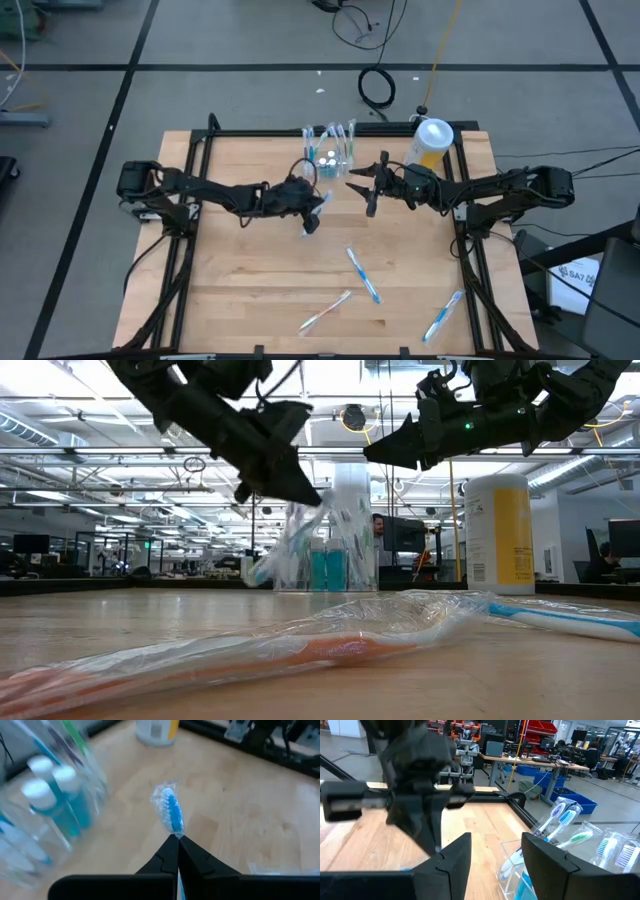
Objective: Pick & Place toothbrushing station
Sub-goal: Put the blue toothbrush into the transparent organizer
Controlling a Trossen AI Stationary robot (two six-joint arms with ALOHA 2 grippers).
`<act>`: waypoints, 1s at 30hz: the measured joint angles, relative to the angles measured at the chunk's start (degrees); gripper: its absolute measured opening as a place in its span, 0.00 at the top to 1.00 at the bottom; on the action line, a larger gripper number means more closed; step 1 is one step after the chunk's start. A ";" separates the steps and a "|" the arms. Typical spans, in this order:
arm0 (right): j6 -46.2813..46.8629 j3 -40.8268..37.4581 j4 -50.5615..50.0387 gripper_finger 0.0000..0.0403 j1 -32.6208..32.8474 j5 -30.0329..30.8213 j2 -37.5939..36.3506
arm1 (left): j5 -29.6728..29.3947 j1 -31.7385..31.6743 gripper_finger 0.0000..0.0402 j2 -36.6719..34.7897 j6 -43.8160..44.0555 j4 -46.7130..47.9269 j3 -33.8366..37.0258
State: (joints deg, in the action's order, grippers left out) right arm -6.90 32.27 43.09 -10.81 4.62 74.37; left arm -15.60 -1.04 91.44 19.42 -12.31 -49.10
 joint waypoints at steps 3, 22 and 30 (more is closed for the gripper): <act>0.00 0.00 0.04 0.59 0.00 0.00 0.00 | -1.05 0.00 0.99 -2.28 -2.43 0.03 0.00; 0.00 0.00 0.36 0.59 0.02 0.00 0.00 | -9.08 -9.19 0.99 -8.83 -21.66 -20.97 -0.02; 0.00 0.00 0.37 0.59 0.02 0.00 0.00 | -9.10 -16.67 0.99 -7.85 -21.95 -22.82 -0.02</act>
State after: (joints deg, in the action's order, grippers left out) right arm -6.90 32.27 43.46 -10.79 4.62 74.37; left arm -24.71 -17.71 83.59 -2.52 -35.13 -49.12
